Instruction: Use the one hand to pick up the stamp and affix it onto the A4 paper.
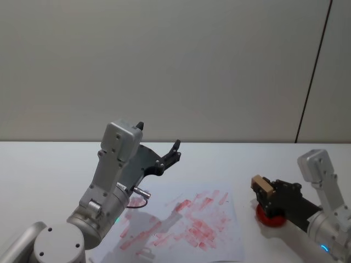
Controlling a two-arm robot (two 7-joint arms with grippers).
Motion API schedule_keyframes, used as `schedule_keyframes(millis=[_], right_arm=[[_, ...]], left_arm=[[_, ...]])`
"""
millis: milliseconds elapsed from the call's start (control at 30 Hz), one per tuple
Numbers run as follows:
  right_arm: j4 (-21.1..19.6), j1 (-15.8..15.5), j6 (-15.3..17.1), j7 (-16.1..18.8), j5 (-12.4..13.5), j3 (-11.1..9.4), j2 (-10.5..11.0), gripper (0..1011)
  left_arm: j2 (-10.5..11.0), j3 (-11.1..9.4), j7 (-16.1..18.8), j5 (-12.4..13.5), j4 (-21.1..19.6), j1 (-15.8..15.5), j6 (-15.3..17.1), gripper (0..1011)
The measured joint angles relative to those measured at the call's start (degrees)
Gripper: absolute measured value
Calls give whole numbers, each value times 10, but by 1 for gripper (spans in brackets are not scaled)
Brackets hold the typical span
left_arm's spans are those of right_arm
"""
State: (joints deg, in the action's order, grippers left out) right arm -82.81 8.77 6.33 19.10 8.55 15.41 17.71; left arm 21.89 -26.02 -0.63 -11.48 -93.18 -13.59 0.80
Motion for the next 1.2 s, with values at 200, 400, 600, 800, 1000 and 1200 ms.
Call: schedule_keyframes(millis=[200,400,600,800,1000,1200], right_arm=[[6,-6,3,-5,-2,-3,5,218],[11,-9,5,-6,-3,-5,9,218],[14,-11,6,-7,-2,-7,12,218],[15,-13,8,-5,-1,-9,15,276],[15,-14,9,-2,4,-10,17,480],[7,-16,6,-3,12,-13,18,683]], left_arm=[[0,0,0,0,0,0,0,1002],[0,0,0,0,0,0,0,1003],[0,0,0,0,0,0,0,1002],[0,0,0,0,0,0,0,1003],[0,0,0,0,0,0,0,1003],[0,0,0,0,0,0,0,1003]])
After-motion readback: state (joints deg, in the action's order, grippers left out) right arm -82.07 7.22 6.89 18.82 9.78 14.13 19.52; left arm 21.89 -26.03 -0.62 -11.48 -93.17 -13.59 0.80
